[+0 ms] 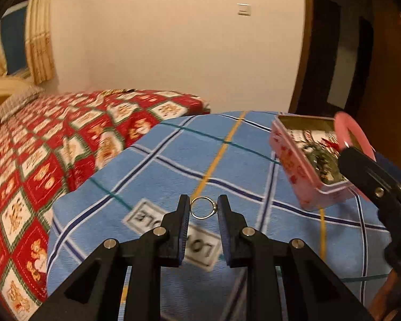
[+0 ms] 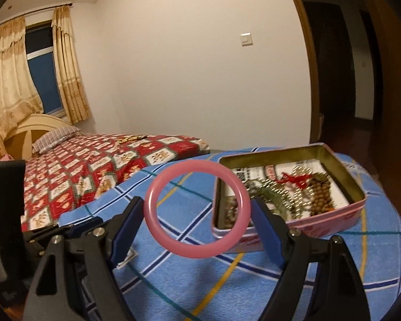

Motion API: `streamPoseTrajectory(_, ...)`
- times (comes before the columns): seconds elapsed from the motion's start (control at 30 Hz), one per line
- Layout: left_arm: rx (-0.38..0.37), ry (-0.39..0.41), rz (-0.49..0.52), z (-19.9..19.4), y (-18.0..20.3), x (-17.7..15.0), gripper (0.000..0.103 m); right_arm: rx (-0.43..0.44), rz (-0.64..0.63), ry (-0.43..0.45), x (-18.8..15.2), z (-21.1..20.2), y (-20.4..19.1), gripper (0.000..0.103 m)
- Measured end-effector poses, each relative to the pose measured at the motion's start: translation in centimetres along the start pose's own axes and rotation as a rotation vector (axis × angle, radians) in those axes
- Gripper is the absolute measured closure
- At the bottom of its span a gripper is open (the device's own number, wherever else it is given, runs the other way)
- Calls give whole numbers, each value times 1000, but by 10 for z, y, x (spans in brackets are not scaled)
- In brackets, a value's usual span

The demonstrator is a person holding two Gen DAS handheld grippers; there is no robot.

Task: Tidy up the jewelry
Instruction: 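Carry the silver ring with the left tool while the right carries the bangle over the tin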

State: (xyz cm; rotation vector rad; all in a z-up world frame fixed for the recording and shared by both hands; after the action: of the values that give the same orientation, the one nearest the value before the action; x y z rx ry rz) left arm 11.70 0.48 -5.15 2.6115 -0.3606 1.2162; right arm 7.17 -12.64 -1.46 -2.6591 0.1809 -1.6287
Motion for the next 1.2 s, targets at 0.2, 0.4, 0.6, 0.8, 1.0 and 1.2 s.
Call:
streamPoseTrajectory(0.2, -10, 15, 50, -1, 26, 7, 82, -57, -2, 9, 2, 3, 13, 20)
streamPoseTrajectory(0.4, -28, 20, 62, -1, 41, 6, 82, -108, 13, 23, 3, -1, 32, 20)
streamPoseTrajectory(0.6, -40, 29, 75, -2, 54, 8, 82, -150, 26, 24, 3, -4, 51, 20)
streamPoseTrajectory(0.8, -53, 37, 80, -1, 65, 12, 82, -165, 31, 30, 4, -7, 62, 20)
streamPoseTrajectory(1.0, -62, 39, 85, 3, 72, 15, 82, -167, 39, 25, 5, -6, 69, 20)
streamPoseTrajectory(1.2, -67, 50, 87, 5, 77, 20, 82, -192, 54, 38, 8, -8, 84, 20)
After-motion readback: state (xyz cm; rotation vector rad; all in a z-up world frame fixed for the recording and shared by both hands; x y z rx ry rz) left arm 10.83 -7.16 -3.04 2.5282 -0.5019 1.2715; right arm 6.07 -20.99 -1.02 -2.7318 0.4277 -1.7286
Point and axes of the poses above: each gripper's, at about its wrist camera, not at the fingertips, and z roughly the way its jaws point, y to its right, x to its top, the point moved 5 cm from there along z, roughly the way its jaws point, and after that the axes turned 10 degrees about -x, right-handed, at the moved point
